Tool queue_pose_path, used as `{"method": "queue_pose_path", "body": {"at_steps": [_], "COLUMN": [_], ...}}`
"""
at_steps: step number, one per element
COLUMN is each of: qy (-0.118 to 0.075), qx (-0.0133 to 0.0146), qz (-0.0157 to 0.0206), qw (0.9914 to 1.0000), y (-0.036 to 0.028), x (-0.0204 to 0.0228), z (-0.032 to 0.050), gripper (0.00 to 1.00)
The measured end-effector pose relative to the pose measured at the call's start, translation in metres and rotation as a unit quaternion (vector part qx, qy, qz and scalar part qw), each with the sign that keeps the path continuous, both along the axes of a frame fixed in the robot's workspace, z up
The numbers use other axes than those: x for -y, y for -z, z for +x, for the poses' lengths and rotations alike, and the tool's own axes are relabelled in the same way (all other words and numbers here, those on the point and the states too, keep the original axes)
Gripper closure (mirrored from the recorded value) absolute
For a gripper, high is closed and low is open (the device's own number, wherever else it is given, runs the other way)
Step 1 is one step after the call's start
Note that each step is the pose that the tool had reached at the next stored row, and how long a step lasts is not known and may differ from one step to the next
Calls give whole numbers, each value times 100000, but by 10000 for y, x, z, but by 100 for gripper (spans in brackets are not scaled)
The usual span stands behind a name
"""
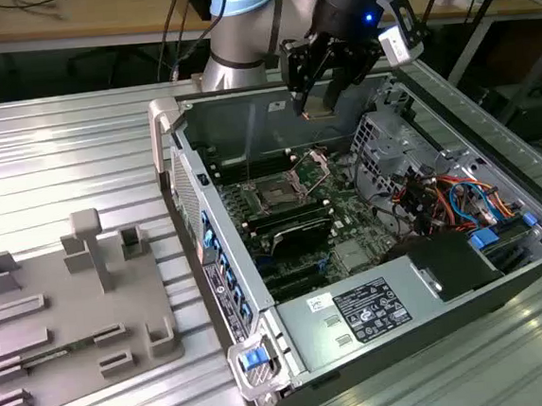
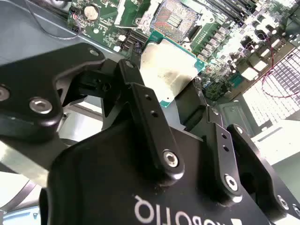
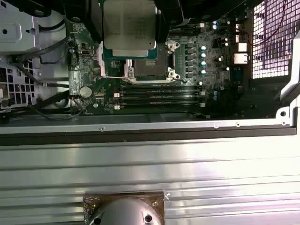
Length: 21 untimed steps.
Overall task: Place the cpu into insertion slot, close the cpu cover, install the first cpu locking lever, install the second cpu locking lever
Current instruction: 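Place the cpu into insertion slot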
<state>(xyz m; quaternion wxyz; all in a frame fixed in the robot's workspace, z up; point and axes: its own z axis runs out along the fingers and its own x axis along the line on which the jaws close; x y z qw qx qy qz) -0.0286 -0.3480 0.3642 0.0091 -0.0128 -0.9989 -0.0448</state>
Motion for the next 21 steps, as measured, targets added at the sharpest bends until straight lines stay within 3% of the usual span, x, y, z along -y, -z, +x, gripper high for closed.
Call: {"method": "queue_pose_path", "body": {"at_steps": [11, 14, 15, 18, 21], "qy": [114, 2283, 3681, 5480, 8391], "qx": [-1, -2, -1, -5, -6], "qz": [-1, -8, -2, -9, -4], "qw": [100000, 99974, 99932, 99850, 99647], "y": [0, 1, 3, 5, 14], "x": [0, 0, 0, 0, 0], "z": [-1, -1, -1, -1, -1], "gripper": [45, 45, 45, 45, 45]}}
